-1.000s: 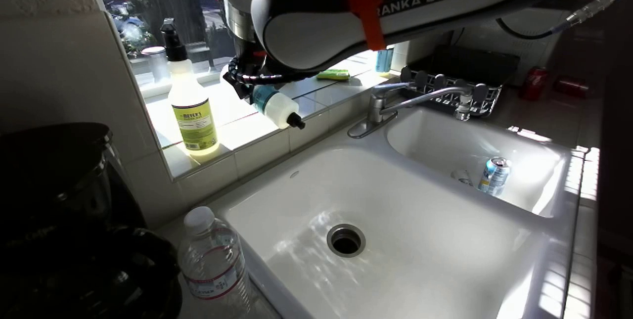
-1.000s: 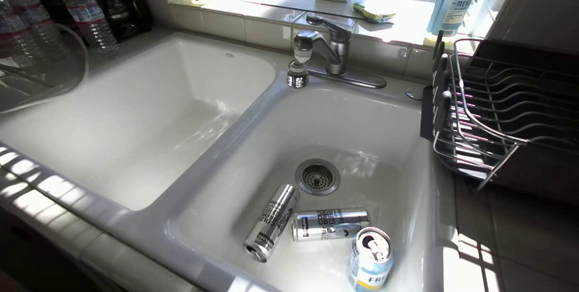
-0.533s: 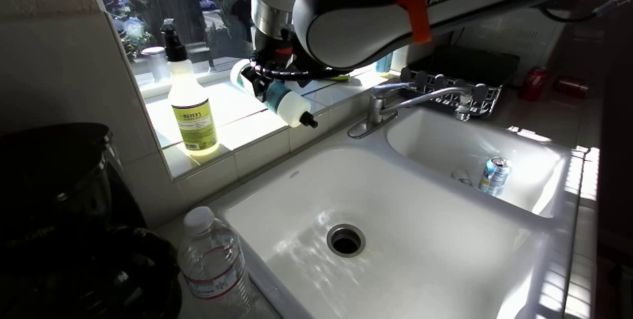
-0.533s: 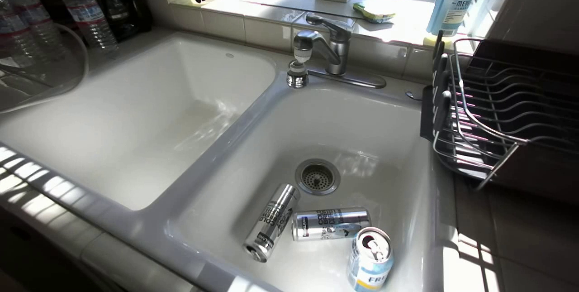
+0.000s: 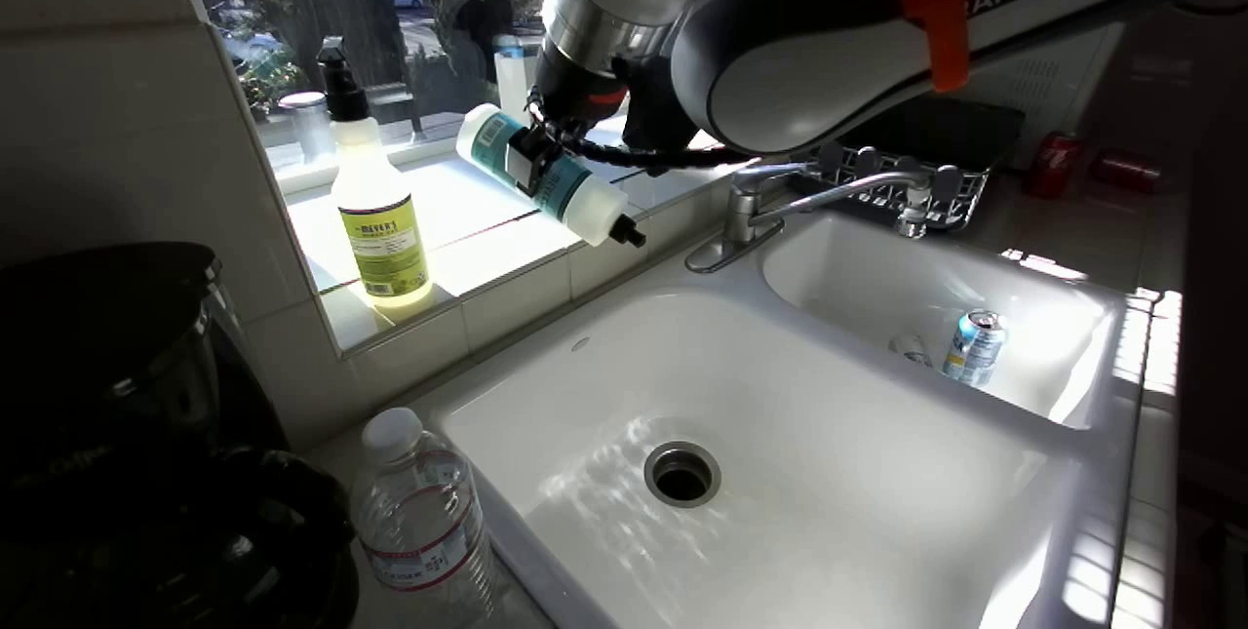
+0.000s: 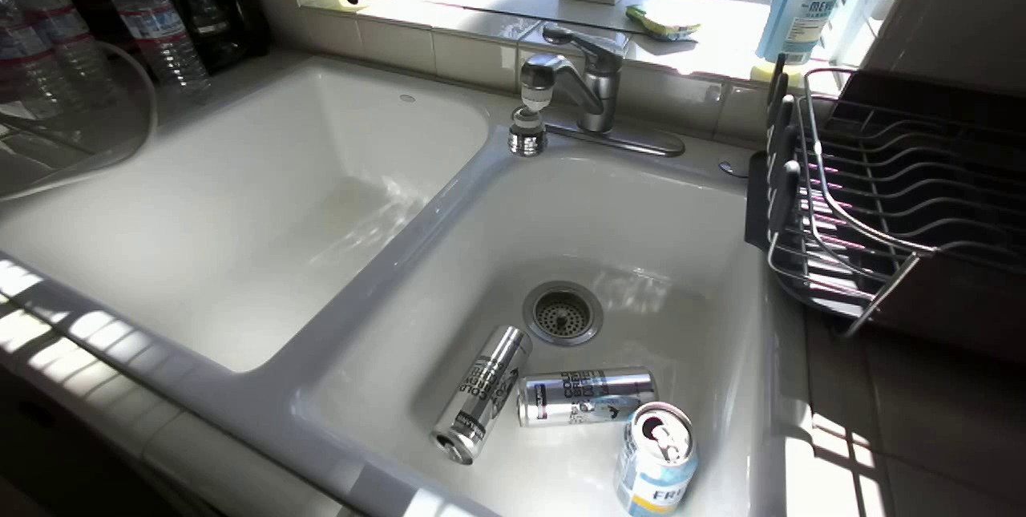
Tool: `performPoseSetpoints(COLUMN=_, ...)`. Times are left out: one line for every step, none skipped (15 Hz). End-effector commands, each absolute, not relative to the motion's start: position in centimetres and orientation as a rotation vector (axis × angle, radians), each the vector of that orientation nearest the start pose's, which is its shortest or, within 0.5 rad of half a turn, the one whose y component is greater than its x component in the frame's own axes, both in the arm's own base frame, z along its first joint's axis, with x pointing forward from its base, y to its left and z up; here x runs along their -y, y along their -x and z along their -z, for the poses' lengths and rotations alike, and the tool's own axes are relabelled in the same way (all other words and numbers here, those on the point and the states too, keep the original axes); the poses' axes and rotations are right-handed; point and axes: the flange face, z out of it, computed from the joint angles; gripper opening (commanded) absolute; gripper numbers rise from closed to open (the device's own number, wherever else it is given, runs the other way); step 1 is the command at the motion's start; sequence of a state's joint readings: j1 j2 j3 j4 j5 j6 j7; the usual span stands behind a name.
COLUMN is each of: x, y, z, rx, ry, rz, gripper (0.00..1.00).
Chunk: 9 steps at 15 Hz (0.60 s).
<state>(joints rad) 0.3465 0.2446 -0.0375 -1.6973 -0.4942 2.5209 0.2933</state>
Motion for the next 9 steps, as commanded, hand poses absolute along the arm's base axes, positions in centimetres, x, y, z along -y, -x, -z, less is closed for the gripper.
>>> performPoseSetpoints(x=-20.1, y=-61.3, z=-50.6, rx=0.658, ry=3.067, rz=1.136, gripper=0.32)
performPoseSetpoints(x=-19.8, y=-60.9, z=-50.3, rx=0.68, ry=3.049, rz=1.15, gripper=0.32)
performPoseSetpoints(x=-19.5, y=-60.4, z=-50.0, rx=0.706, ry=3.034, rz=1.163, gripper=0.32)
performPoseSetpoints(x=-19.2, y=-60.0, z=-49.7, rx=0.734, ry=3.013, rz=1.185, gripper=0.32)
performPoseSetpoints(x=-19.0, y=-59.5, z=-49.4, rx=0.768, ry=2.99, rz=1.211, gripper=0.32)
performPoseSetpoints(x=-18.8, y=-59.1, z=-49.1, rx=0.793, ry=2.967, rz=1.236, gripper=0.32)
performPoseSetpoints(x=-18.6, y=-58.7, z=-48.9, rx=0.811, ry=2.941, rz=1.264, gripper=0.32)
performPoseSetpoints(x=-18.4, y=-58.3, z=-48.6, rx=0.837, ry=2.913, rz=1.291, gripper=0.32)
performPoseSetpoints(x=-18.2, y=-57.9, z=-48.4, rx=0.859, ry=2.886, rz=1.316, gripper=0.32)
